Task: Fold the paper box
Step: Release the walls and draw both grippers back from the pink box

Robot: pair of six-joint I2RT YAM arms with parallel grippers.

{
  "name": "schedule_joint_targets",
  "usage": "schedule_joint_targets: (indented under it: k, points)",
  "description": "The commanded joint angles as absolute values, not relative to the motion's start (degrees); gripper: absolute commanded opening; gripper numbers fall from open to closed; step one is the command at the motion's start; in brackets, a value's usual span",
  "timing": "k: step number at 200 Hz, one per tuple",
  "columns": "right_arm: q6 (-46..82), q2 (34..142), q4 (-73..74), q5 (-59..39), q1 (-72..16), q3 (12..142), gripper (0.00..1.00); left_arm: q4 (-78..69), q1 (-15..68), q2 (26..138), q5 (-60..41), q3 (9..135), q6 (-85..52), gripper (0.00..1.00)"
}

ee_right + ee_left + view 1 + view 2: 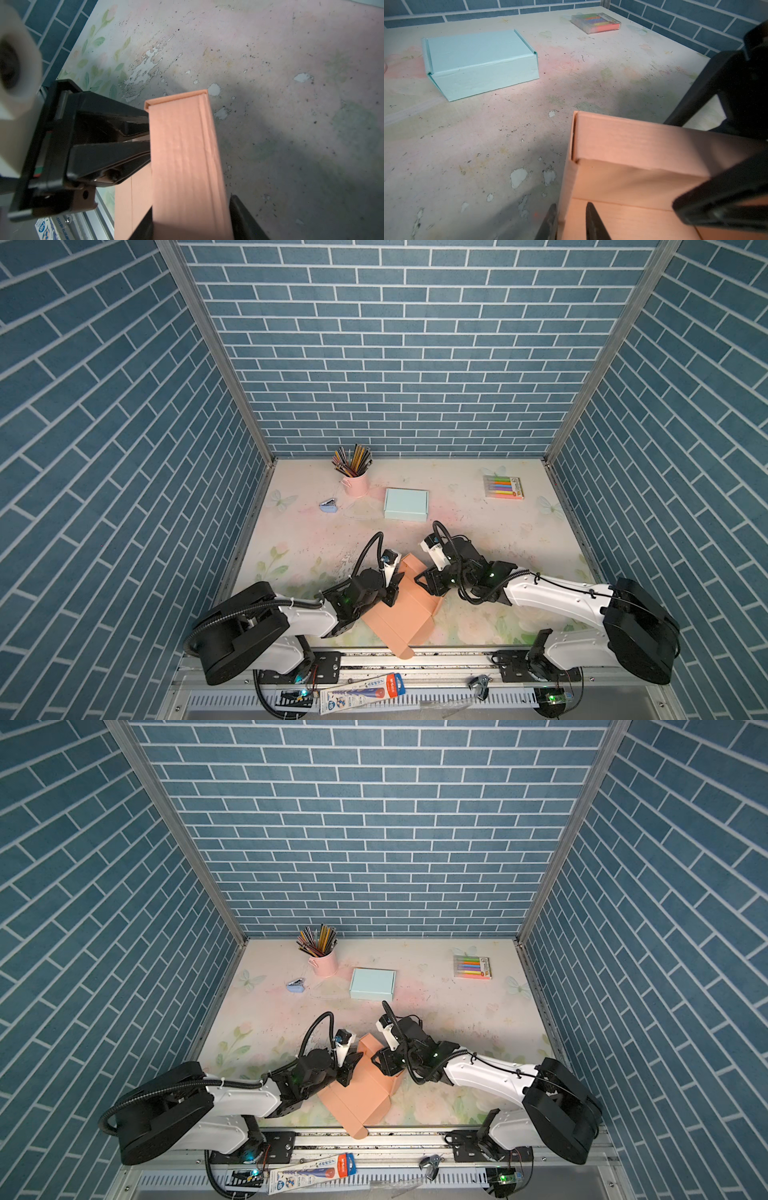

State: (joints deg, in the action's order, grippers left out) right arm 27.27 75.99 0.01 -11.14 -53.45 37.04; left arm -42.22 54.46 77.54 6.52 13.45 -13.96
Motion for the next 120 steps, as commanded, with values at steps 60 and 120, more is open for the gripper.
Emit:
schedule_joint_targets:
  k: [60,120]
  points:
    - [30.34,73.89,5.68,-15.98,-47.49,31.84,0.48,-23.13,57.71,64.52,8.35,13.61,-24.98,0.34]
    - [31.03,73.44,9.76,-20.00,-43.80,29.03,0.47,6.18,57.43,49.86,14.35,23.44,-36.07,0.43]
